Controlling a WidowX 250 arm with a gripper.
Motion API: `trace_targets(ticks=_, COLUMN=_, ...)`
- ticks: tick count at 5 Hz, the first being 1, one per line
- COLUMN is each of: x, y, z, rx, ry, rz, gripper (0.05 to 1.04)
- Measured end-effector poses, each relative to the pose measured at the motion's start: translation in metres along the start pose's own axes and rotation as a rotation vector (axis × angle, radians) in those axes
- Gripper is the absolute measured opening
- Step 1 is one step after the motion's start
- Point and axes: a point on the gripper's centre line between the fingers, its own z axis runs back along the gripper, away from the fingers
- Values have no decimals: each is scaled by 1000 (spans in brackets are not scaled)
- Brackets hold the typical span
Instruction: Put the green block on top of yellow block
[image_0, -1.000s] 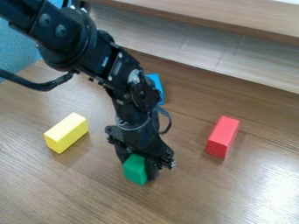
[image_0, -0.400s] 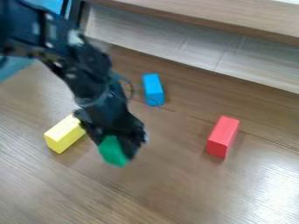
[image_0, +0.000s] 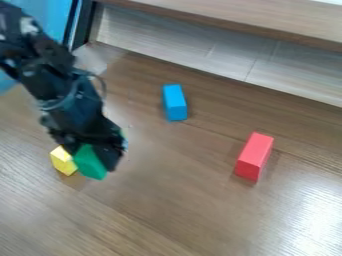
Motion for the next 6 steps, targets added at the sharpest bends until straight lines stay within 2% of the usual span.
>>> trace_targets(ticks=1, x=2, y=21, z=8, rx=15, ry=-2, rz=45, gripper=600)
trace_targets(ticks=2, x=8, y=32, z=14, rx=10, ry=-16, rz=82, gripper=600)
trace_targets(ticks=3, x=17, y=34, z=19, rx=8, ry=-33, rz=70, gripper=600)
trace_targets(ticks=6, x=18, y=46, z=10, rx=29, ry=-10, rz=81, gripper=600)
